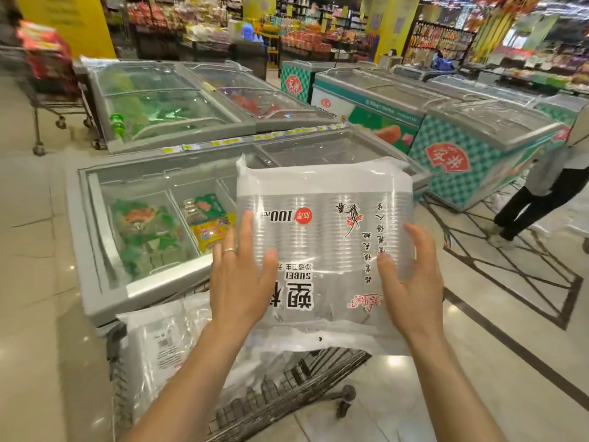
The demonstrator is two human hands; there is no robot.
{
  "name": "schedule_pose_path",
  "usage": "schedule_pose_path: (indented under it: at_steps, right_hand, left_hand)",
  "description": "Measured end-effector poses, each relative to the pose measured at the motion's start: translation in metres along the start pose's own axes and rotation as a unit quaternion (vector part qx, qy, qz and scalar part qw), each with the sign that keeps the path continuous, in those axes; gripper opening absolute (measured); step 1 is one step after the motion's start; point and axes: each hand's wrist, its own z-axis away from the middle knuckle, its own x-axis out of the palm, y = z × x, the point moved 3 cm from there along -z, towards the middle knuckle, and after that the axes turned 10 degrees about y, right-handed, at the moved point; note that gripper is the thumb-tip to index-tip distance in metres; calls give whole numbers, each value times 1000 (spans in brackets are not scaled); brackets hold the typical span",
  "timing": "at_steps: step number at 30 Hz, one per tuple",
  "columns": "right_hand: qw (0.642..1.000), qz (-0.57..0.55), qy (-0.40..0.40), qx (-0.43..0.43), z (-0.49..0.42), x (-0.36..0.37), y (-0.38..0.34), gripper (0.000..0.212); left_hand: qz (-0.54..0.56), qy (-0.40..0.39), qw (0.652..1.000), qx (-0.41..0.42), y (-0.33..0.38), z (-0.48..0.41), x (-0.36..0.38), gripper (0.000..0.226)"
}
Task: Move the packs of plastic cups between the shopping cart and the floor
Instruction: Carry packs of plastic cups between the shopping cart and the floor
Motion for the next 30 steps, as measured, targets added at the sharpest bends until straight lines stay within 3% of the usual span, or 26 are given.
schedule_pose_path:
  at_steps: [13,21,30]
  right_hand:
    - [971,-1,-235,-32,-55,130,75,62]
    - [936,28,-341,-77,-65,205,118,47]
    - [900,62,-420,-95,-30,266,147,49]
  left_hand:
    - [-1,-22,977,-214,-80,12,133,62]
    - [37,-23,939,-342,-131,24,205,58]
    - [20,-65,917,-393,-185,61,253,64]
